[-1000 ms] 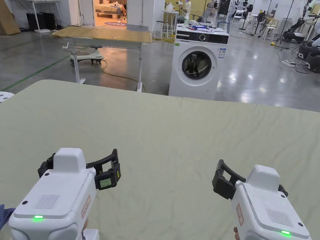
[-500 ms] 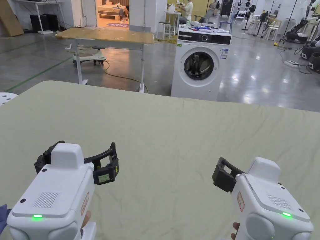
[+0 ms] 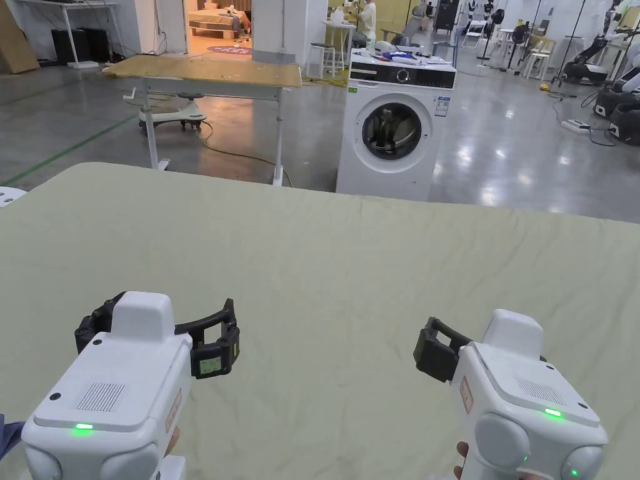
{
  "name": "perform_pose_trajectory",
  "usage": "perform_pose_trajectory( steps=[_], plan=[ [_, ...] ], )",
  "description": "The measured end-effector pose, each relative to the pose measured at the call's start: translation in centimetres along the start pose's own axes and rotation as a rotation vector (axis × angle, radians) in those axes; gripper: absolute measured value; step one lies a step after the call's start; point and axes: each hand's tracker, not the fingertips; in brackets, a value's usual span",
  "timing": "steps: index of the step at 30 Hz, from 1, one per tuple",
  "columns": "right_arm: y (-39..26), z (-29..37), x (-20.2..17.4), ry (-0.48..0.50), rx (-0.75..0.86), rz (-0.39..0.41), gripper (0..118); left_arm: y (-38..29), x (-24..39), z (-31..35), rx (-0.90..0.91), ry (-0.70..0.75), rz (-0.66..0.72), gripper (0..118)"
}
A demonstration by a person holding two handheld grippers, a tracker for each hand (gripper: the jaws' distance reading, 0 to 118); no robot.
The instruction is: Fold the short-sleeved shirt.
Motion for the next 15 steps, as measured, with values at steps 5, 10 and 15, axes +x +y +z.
perform_pose_trajectory(
  steps=[5, 10, 15],
  plan=[
    [0.1, -0.5, 0.1, -0.007, -0.009, 0.009, 100, 0.02, 0.23, -0.09, -0.008, 0.005, -0.037, 109],
    [0.02, -0.86, 0.18, -0.015, -0.02, 0.026, 100, -0.2, 0.13, -0.2, -0.019, 0.0, -0.035, 109],
    [-0.12, -1.03, 0.36, -0.029, -0.006, 0.022, 100, -0.55, 0.07, -0.39, -0.033, 0.005, -0.037, 109]
  ],
)
